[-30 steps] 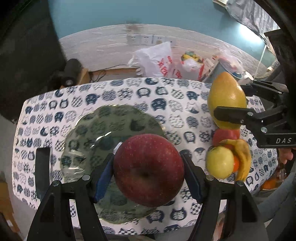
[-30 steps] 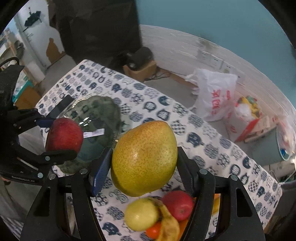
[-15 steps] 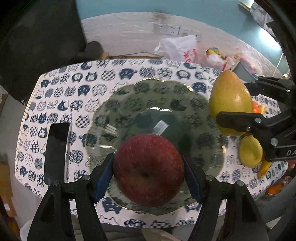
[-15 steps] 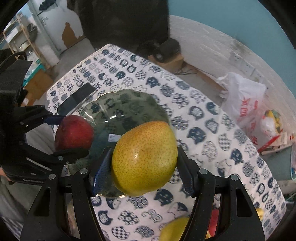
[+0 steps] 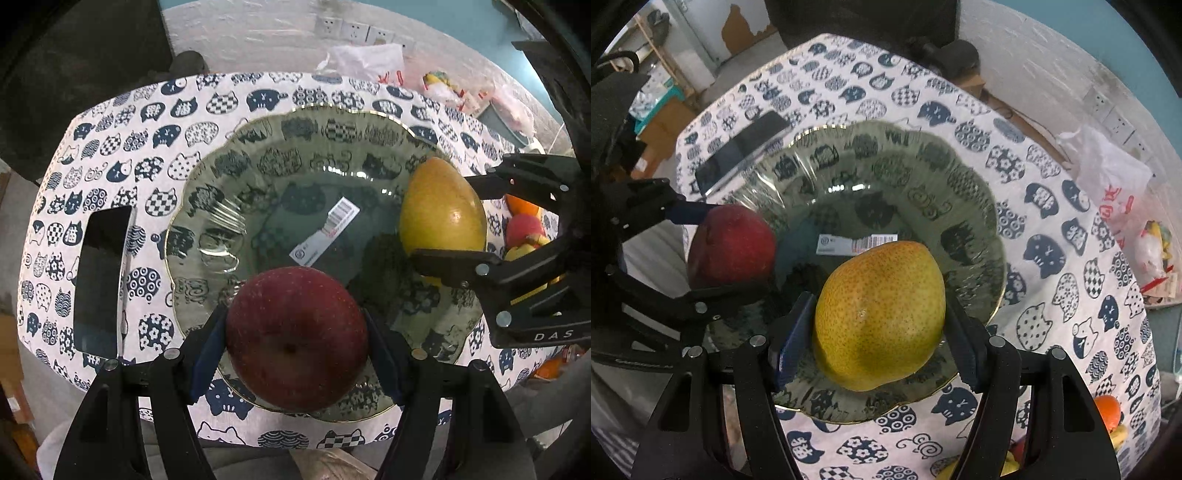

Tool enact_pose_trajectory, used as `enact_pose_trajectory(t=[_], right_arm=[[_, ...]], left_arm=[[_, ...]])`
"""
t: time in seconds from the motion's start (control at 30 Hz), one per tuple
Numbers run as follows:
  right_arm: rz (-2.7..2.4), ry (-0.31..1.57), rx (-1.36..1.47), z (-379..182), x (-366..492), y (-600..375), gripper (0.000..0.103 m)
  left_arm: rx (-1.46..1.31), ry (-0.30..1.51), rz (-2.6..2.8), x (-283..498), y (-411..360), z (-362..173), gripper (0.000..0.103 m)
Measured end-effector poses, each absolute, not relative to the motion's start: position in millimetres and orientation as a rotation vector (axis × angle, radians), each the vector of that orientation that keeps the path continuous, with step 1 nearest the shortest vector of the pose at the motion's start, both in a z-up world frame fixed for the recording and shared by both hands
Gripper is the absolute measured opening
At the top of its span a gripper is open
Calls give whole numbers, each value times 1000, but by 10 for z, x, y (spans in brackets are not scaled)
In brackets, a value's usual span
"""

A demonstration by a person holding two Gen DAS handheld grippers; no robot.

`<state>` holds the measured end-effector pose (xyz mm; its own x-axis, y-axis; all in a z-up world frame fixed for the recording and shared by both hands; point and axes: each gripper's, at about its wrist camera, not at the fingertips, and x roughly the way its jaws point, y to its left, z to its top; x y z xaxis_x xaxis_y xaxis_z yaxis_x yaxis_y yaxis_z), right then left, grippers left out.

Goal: Organize fruits
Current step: 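Open the left tool over the glass plate while the right tool releases the yellow pear beside it, then move both open tools back to the fruit pile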

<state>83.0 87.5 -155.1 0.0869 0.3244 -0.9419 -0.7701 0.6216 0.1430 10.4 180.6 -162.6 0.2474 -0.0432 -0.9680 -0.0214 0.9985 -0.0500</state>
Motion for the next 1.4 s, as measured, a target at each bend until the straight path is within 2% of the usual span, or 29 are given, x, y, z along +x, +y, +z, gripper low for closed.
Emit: enact_pose_trajectory(t=[0.27, 0.57, 1.1, 1.4], right_arm=[[845, 1265, -476, -1717, 833, 871, 69], [854, 1277, -463, -1791, 854, 917, 69], [872, 1265, -451, -1739, 785, 909, 69], [859, 1225, -384, -1478, 814, 689, 69]], left_arm=[[-88, 1384, 3, 101, 1881, -1807, 73], [-48, 1325, 14, 89, 1825, -1654, 73], [-21, 1331, 28, 34, 1848, -1600, 73], [-7, 1326, 16, 36, 1752, -1550, 73]])
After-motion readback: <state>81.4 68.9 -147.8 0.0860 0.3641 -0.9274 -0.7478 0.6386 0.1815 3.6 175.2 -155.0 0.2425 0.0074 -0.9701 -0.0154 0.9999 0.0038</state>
